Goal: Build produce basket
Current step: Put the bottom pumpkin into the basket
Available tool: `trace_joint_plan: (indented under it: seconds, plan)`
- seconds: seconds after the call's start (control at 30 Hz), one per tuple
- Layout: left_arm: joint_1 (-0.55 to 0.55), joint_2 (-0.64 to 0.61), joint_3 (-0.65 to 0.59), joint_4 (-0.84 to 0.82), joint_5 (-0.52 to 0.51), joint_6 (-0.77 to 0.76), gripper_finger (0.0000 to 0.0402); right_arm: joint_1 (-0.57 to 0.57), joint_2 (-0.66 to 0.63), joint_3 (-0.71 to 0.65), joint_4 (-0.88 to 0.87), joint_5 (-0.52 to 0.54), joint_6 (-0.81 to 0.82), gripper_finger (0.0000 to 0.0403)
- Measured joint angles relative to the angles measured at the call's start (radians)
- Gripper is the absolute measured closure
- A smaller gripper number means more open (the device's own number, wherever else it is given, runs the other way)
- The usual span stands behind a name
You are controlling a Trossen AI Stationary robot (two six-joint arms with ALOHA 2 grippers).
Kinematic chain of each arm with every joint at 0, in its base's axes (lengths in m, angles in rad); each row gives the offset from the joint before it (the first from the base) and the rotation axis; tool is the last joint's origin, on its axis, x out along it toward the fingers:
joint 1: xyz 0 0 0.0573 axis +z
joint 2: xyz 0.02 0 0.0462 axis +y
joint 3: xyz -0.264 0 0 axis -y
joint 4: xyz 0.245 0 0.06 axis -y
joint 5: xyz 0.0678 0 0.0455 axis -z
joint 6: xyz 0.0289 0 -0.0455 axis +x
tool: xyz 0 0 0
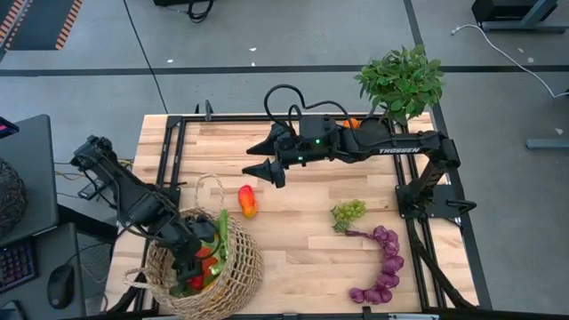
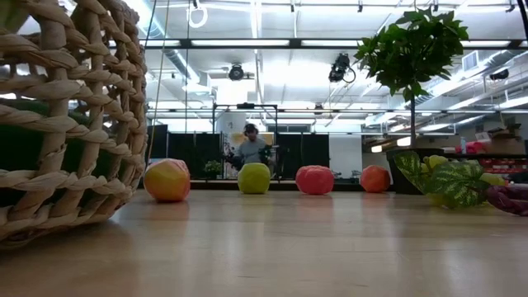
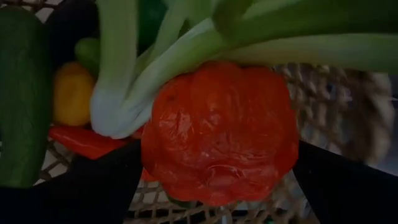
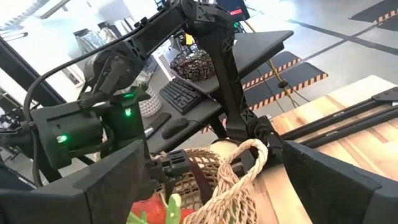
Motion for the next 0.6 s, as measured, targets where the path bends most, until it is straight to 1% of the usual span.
trace_joint_plan:
  seconds: [0.1, 0.27, 0.47, 0.6]
  plan:
    - [-0.002, -0.001, 0.035, 0.005, -0.011, -0.005, 0.0002, 0.000, 0.000, 0.000, -0.001, 0.000, 0.002, 0.0026]
    - [-0.001, -0.003, 0.097, 0.008, -0.089, -0.007, 0.0002, 0.000, 0.000, 0.000, -0.001, 0.000, 0.002, 0.0029]
    - [-0.010, 0.001, 0.098, -0.050, -0.086, 0.000, 0.0002, 0.000, 0.000, 0.000, -0.001, 0.000, 0.002, 0.0030]
    - [0.013, -0.004, 0.097, -0.077, -0.086, 0.001, 0.0002, 0.000, 0.000, 0.000, -0.004, 0.000, 0.002, 0.0031]
